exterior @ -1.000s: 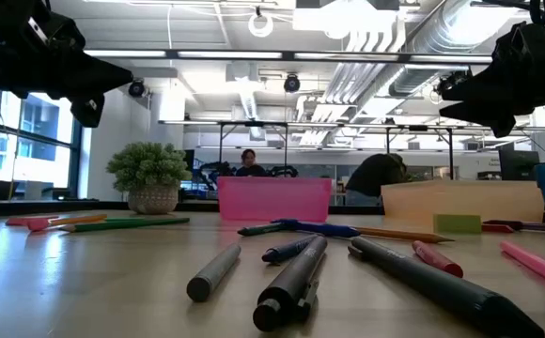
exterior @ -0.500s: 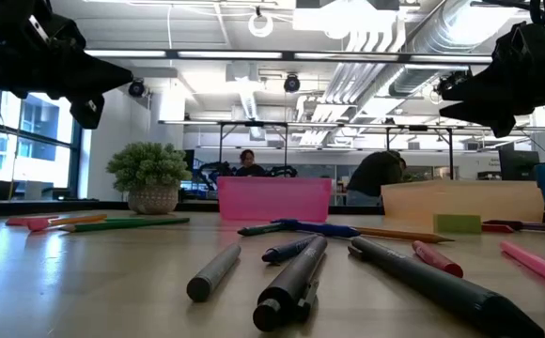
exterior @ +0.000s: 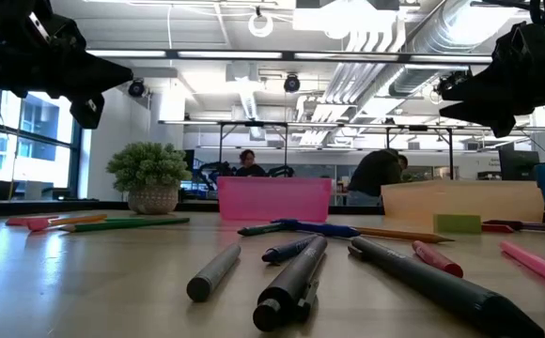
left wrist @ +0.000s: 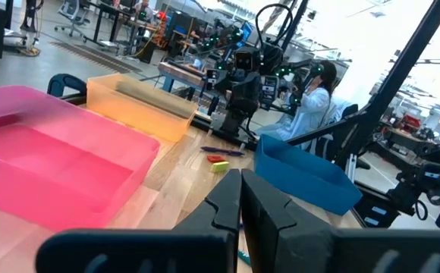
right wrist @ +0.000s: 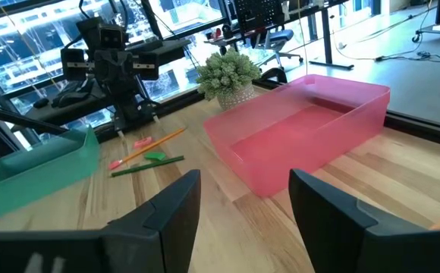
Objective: Sort crayons/erasers/pens/pencils in bins
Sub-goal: Put the green eraser into the light green bin
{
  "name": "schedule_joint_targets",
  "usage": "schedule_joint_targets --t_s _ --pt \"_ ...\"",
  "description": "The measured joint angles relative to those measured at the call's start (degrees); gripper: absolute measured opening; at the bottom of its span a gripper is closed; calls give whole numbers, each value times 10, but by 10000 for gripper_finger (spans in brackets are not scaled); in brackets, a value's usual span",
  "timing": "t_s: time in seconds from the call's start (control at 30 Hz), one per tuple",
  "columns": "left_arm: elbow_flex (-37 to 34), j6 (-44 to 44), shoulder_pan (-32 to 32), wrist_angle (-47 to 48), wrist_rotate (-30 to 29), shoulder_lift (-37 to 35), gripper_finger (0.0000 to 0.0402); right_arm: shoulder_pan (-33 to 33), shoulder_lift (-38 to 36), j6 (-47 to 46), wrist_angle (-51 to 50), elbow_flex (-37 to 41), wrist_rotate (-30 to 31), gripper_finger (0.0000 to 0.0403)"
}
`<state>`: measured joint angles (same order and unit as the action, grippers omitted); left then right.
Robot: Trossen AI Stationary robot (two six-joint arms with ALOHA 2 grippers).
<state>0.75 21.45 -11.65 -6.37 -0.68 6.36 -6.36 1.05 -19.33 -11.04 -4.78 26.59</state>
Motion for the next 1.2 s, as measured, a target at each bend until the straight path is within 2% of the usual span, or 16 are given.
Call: schedule_joint_targets --t_s 0.2,0.33,0.5,0.77,0.9,1.07,1.2 --pt "0 0 0 2 0 0 2 0 0 -1 0 0 0 193" --pt "0 0 0 15 0 0 21 0 0 0 0 0 0 193" --pt "0 0 0 37 0 0 74 0 0 0 0 0 0 193" --pt "0 9 0 56 -33 2 184 0 0 -1 0 0 0 193" --pt "0 33 0 53 -47 2 219 0 0 -1 0 0 0 193" --pt "0 39 0 48 -46 2 229 0 0 -1 0 0 0 193" --pt "3 53 0 6 -39 2 221 0 0 0 0 0 0 193"
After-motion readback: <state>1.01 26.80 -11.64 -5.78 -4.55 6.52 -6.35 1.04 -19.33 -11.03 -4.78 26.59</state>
